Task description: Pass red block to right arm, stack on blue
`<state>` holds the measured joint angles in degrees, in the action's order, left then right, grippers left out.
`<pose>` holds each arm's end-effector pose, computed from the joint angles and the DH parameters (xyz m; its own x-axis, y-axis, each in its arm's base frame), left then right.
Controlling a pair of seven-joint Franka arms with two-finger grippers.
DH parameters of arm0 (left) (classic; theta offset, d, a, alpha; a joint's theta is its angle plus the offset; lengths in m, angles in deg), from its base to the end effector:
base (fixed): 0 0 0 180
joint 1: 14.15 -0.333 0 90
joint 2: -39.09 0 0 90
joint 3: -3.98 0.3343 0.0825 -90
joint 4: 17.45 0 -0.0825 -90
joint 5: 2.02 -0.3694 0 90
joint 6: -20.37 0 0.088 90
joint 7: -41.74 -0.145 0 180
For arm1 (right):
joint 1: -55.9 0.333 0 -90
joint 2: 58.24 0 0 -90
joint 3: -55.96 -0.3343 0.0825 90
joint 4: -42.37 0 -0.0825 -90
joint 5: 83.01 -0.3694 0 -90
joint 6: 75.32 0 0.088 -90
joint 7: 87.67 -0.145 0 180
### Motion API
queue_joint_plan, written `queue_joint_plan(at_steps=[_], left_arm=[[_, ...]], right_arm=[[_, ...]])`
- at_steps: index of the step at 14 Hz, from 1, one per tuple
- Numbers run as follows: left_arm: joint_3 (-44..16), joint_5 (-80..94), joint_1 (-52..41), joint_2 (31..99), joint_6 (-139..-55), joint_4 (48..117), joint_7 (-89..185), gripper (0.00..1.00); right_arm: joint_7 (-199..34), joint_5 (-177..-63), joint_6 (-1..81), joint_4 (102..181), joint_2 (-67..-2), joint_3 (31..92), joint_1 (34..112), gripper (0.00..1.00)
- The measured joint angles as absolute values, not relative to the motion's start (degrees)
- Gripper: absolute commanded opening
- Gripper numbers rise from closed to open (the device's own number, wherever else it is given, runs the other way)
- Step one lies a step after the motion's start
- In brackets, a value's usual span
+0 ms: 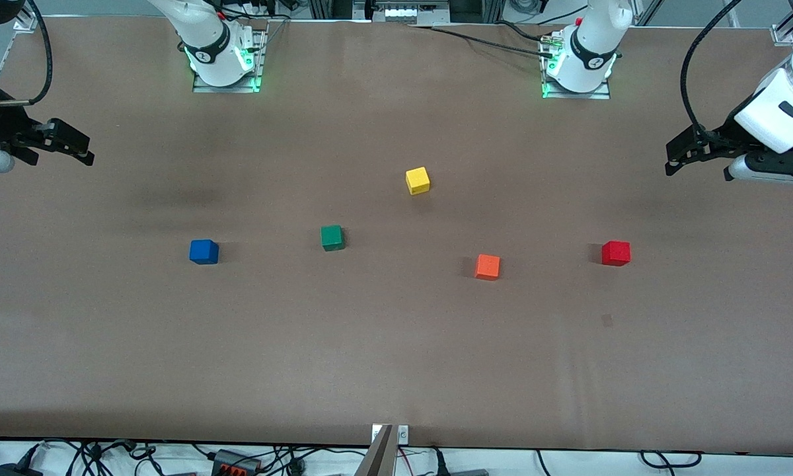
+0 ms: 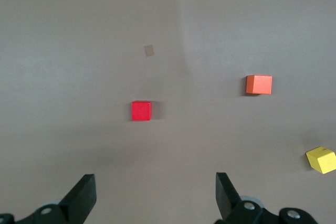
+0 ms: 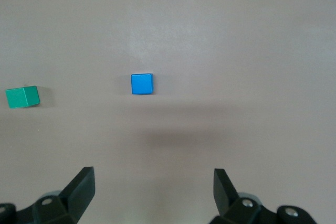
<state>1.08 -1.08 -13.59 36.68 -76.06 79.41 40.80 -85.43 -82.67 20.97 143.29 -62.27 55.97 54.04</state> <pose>0.5349 -0.0351 0.5822 0.9966 -0.0749 0.0347 -0.0754 -0.9971 0.0137 0.5216 -0.0178 0.5639 0.9999 0.0071 -0.0107 0.0072 -1.0000 0.0055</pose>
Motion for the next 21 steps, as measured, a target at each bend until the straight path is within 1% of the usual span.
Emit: queue_joint_plan(at_steps=[14,21], left_arm=[[1.1,-1.1,-13.6,36.7,-76.0,79.4,40.8,1.0],[1.1,-1.1,-13.6,37.0,-74.5,78.9,40.8,1.0]], right_arm=[[-85.4,-82.6,21.5,143.5,-62.1,56.0,54.0,1.0],[-85.3,-82.6,21.4,143.5,-62.2,56.0,54.0,1.0]])
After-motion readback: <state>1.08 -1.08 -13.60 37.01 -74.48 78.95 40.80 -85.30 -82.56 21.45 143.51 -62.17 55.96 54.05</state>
